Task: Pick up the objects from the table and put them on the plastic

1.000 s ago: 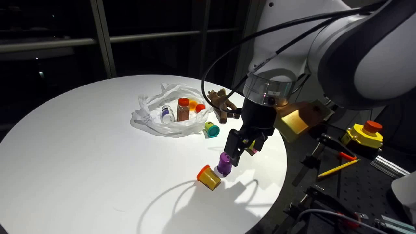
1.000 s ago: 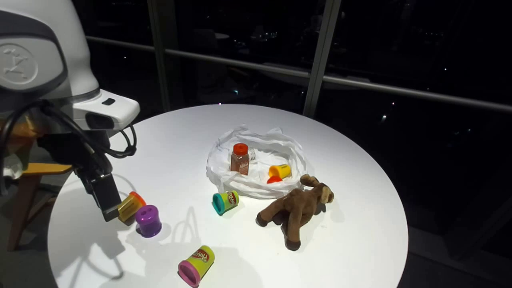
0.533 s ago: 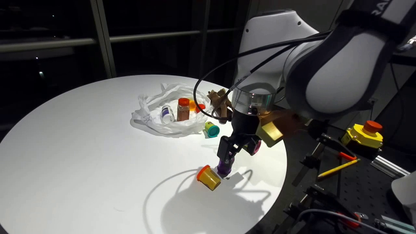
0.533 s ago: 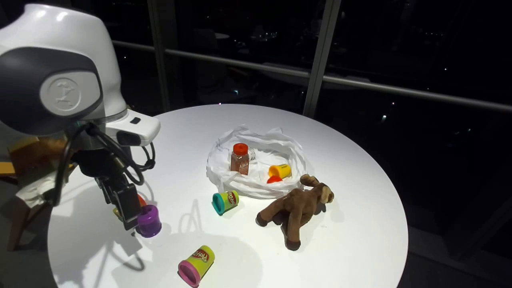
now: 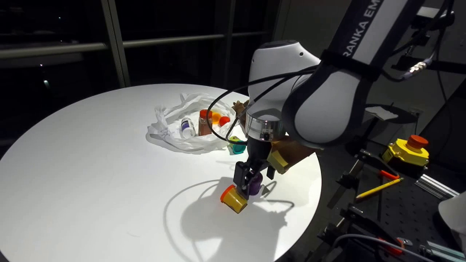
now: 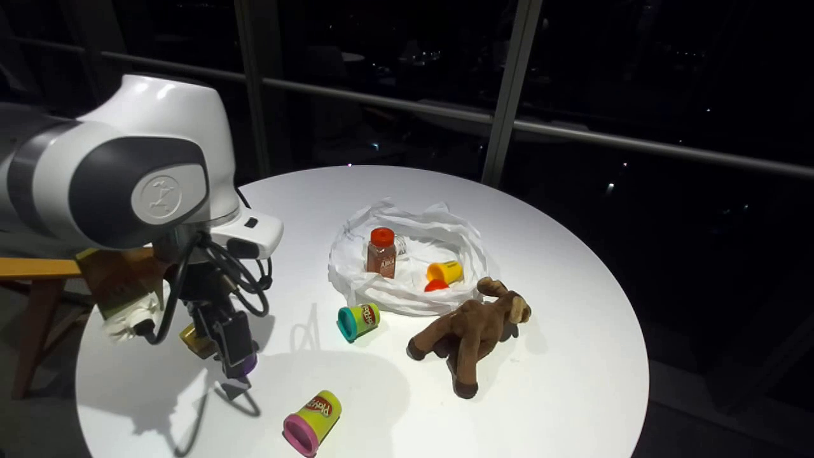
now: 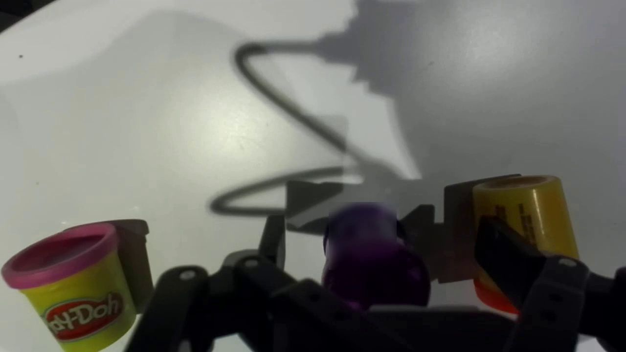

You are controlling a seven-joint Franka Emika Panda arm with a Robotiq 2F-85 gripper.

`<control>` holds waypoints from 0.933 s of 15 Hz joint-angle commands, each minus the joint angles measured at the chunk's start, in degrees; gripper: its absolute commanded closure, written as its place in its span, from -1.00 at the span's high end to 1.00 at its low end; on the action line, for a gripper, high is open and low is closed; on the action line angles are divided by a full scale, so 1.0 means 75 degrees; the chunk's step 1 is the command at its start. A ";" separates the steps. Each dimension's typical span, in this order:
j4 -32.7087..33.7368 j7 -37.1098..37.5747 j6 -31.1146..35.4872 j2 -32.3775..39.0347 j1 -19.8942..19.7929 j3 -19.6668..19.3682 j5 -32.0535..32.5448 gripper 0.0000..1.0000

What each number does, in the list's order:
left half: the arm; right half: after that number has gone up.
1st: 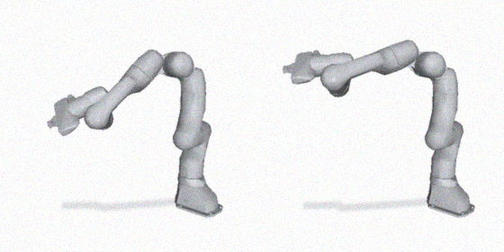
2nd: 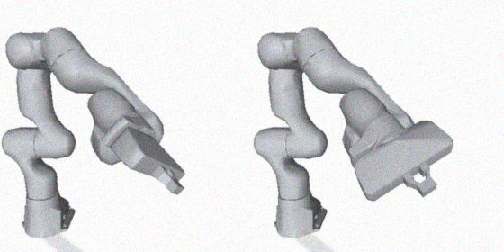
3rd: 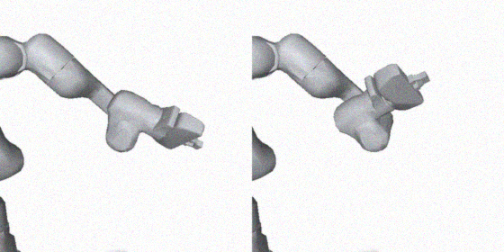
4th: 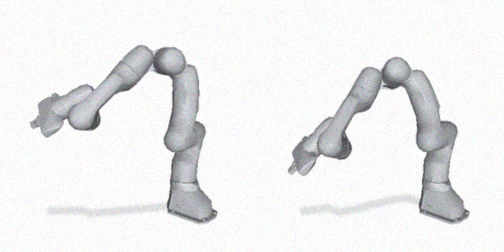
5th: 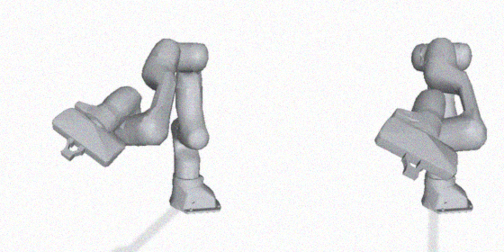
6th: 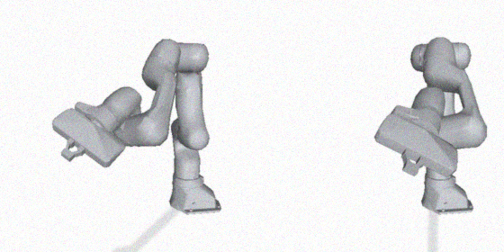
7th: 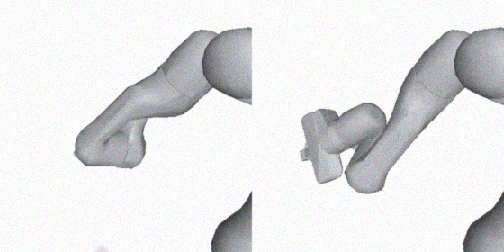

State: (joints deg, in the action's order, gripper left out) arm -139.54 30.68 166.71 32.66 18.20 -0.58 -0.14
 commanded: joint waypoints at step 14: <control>-0.0123 -0.0559 -0.1207 -0.1575 -0.0354 -0.0069 -0.0762 -0.51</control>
State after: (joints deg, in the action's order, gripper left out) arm -138.06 27.11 162.72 30.17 15.08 1.16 -6.10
